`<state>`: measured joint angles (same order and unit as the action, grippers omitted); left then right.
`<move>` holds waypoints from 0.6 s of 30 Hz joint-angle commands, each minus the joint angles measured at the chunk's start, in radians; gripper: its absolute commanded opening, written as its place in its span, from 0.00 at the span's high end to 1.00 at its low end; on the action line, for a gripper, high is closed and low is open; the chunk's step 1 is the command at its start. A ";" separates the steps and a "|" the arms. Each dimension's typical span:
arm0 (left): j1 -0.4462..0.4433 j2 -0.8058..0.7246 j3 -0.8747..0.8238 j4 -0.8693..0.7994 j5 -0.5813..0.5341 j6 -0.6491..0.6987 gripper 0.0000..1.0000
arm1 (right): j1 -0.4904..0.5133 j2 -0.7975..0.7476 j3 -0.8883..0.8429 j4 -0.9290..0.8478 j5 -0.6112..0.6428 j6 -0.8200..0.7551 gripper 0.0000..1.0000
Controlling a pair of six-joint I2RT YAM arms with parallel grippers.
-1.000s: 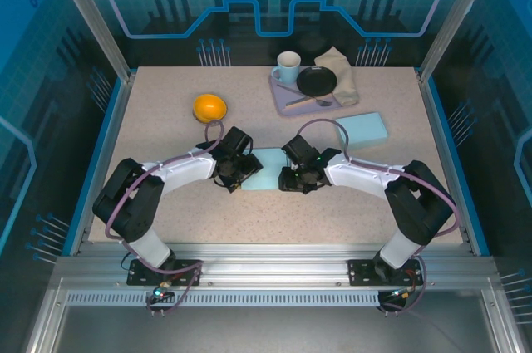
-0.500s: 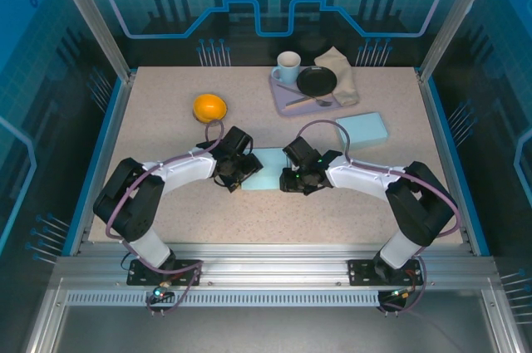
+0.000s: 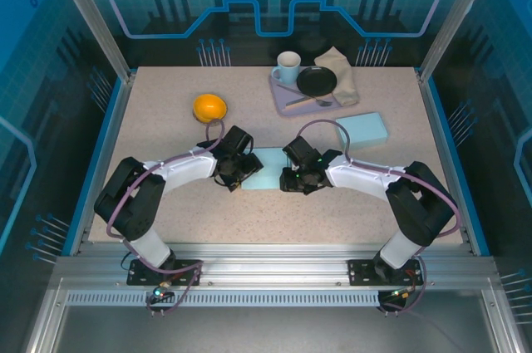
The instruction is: Fold the paper box
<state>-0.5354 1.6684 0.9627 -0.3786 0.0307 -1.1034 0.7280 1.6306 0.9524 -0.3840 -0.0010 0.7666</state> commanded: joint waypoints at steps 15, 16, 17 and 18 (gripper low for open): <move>0.009 0.059 -0.016 -0.073 -0.052 0.018 0.25 | 0.014 0.011 0.048 -0.055 -0.042 0.016 0.73; 0.009 0.059 -0.015 -0.074 -0.051 0.018 0.25 | 0.013 0.012 0.045 -0.049 -0.048 0.019 0.73; 0.008 0.060 -0.013 -0.074 -0.050 0.018 0.25 | 0.014 0.014 0.043 -0.041 -0.052 0.019 0.73; 0.009 0.060 -0.013 -0.074 -0.049 0.020 0.25 | 0.012 0.015 0.040 -0.033 -0.054 0.020 0.73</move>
<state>-0.5354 1.6711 0.9661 -0.3786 0.0265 -1.0969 0.7280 1.6310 0.9730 -0.4248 -0.0158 0.7708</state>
